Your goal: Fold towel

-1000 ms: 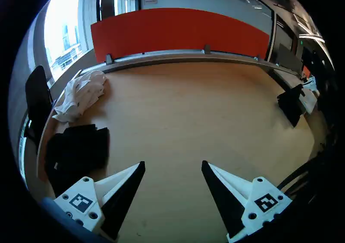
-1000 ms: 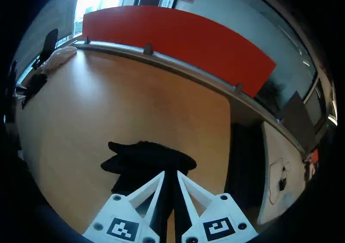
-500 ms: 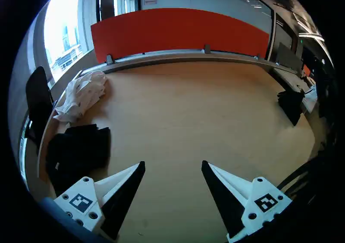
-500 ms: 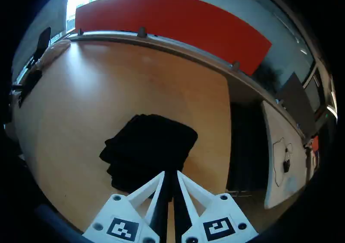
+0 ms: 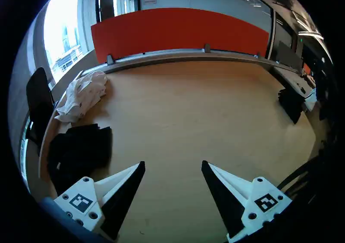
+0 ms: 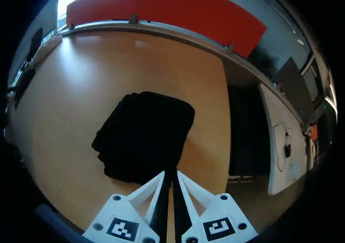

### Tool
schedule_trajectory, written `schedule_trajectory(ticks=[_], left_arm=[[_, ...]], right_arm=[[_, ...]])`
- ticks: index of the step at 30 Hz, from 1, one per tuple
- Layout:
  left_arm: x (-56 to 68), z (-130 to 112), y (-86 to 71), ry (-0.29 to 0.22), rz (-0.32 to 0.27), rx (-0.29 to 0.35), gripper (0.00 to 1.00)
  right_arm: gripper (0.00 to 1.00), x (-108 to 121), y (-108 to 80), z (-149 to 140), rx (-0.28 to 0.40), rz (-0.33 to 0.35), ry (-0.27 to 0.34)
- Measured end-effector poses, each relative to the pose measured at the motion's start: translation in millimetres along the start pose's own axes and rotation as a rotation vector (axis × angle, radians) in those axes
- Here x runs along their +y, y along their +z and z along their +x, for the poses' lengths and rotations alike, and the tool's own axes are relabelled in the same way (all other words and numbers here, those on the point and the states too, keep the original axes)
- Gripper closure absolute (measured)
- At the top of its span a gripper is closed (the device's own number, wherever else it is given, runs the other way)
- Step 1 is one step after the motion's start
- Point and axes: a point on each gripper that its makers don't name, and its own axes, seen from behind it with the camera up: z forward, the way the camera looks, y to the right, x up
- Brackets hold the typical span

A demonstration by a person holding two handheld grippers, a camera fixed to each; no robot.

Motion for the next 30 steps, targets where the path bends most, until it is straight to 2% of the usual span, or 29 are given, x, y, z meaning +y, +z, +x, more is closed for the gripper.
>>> schedule_trajectory(ticks=[17, 30], left_arm=[[-3.2, -5.3, -5.2, 0.001, 0.011, -0.006, 0.03], [-6.5, -7.6, -5.8, 0.001, 0.019, -0.012, 0.03]], right_arm=[[0.94, 3.5, 19.9, -29.0, -0.106, -0.044, 0.033], [0.92, 5.4, 33.8, -41.5, -0.143, -0.071, 0.058]])
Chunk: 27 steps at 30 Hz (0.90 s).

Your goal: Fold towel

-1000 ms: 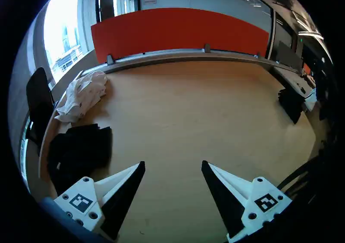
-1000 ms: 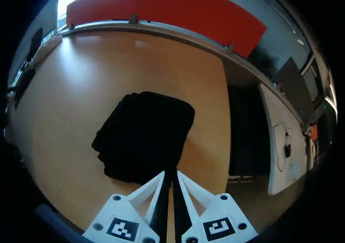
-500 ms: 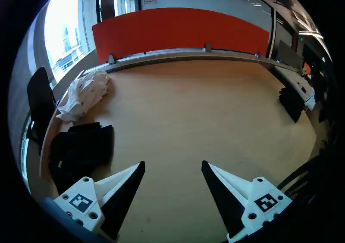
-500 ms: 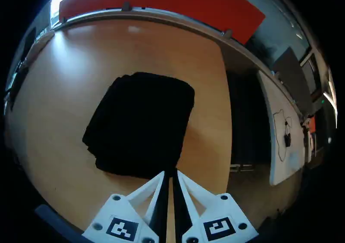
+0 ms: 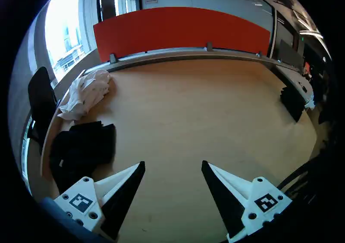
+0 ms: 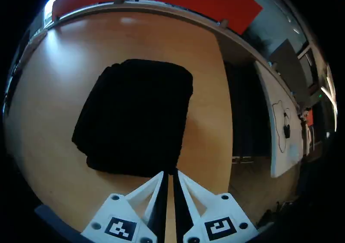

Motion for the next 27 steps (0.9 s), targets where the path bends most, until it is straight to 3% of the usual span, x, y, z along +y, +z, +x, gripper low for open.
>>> schedule_trajectory(ticks=[7, 9, 15, 17, 21, 27], left_arm=[[0.3, 1.7, 1.6, 0.003, -0.002, -0.001, 0.03], [0.6, 2.5, 1.8, 0.002, -0.003, 0.000, 0.03], [2.0, 3.2, 2.6, 0.000, -0.008, 0.001, 0.03], [2.1, 3.8, 3.0, 0.001, -0.009, 0.002, 0.03], [2.4, 5.1, 3.6, 0.002, -0.011, 0.004, 0.03], [1.1, 5.5, 4.0, 0.000, -0.011, 0.006, 0.03]], right_arm=[[0.88, 1.1, -1.5, 1.1, 0.011, -0.005, 0.011], [0.83, 1.1, -2.9, 1.2, 0.017, -0.006, 0.013], [0.32, 3.3, -6.3, 0.3, 0.030, -0.021, 0.025], [0.29, 2.5, -7.6, 0.6, 0.037, -0.022, 0.026], [0.07, -1.5, -11.2, 3.4, 0.053, -0.018, 0.023], [0.07, -10.6, -15.9, 9.8, 0.078, -0.009, 0.014]])
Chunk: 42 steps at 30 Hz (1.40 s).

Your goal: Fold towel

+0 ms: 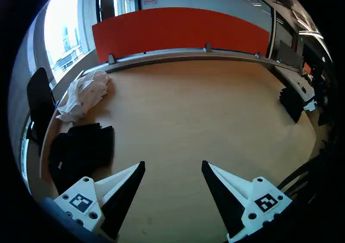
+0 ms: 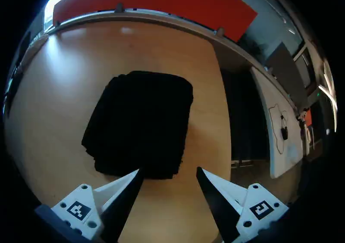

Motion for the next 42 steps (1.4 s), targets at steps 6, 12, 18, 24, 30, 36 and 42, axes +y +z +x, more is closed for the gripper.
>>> schedule_trajectory(ticks=[6, 12, 18, 24, 30, 36, 42], left_arm=[[-0.8, -0.3, -1.1, -0.002, -0.001, 0.004, 0.03], [-1.5, -1.5, -2.5, -0.006, -0.001, 0.007, 0.03], [-2.4, -2.7, -3.3, -0.012, 0.000, 0.010, 0.03], [-2.4, -1.5, -4.8, -0.012, -0.001, 0.016, 0.03], [-3.2, -2.5, -7.1, -0.020, 0.001, 0.018, 0.03], [-5.7, -5.1, -9.6, -0.021, 0.007, 0.017, 0.03], [-9.0, -7.6, -11.9, -0.033, 0.014, 0.018, 0.03]], right_arm=[[0.07, -9.0, -1.1, 4.3, 0.013, 0.012, 0.004], [0.07, -19.6, -4.6, 6.9, 0.024, 0.026, 0.002], [0.07, -36.7, -8.6, 12.0, 0.047, 0.053, 0.004], [0.07, -58.5, -10.7, 22.6, 0.076, 0.088, 0.004], [0.11, -83.0, -10.0, 37.8, 0.107, 0.135, 0.005], [0.14, -100.4, -6.7, 48.5, 0.122, 0.164, 0.002], [0.14, -111.7, -5.1, 55.7, 0.131, 0.180, -0.001]])
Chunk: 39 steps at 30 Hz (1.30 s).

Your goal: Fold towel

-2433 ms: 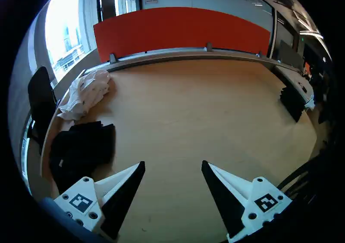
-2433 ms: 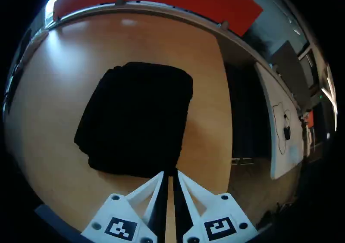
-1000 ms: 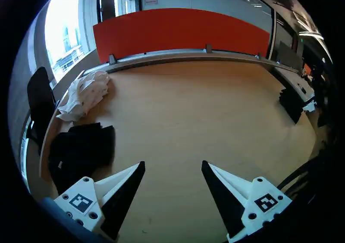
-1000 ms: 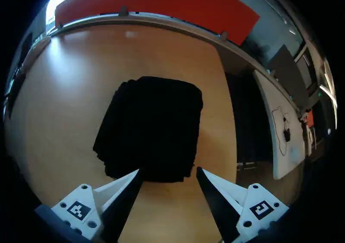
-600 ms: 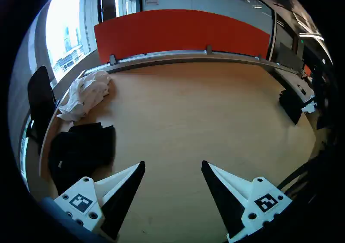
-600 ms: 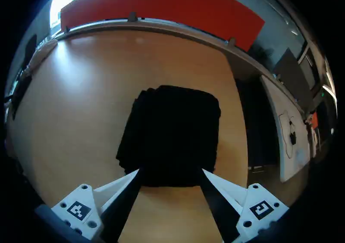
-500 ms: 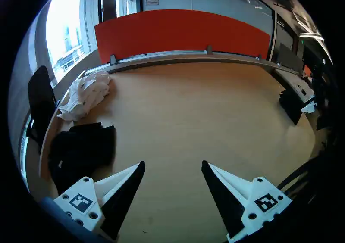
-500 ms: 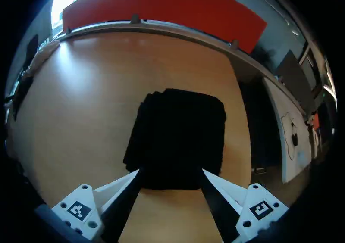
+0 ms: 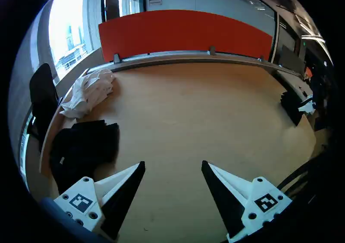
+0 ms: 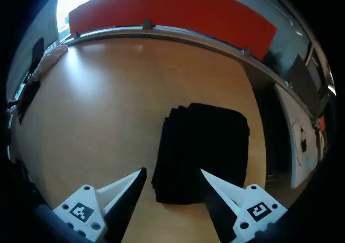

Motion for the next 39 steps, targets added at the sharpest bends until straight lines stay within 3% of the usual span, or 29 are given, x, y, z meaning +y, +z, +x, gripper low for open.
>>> schedule_trajectory(ticks=[19, 24, 33, 39], left_arm=[[-4.8, 4.1, 0.9, -0.012, 0.002, 0.014, 0.03], [-5.0, 7.7, 1.6, -0.011, 0.003, 0.021, 0.03], [-5.9, 12.7, 2.0, -0.009, 0.009, 0.033, 0.03], [-10.5, 15.9, 2.9, -0.021, 0.025, 0.044, 0.03]], right_arm=[[0.12, -10.9, -3.5, 18.1, 0.052, -0.004, 0.014], [0.09, -13.4, -11.7, 34.3, 0.117, -0.017, 0.055], [0.09, -10.0, -24.2, 57.8, 0.221, -0.070, 0.190], [0.08, -12.2, -29.9, 66.6, 0.268, -0.091, 0.214]])
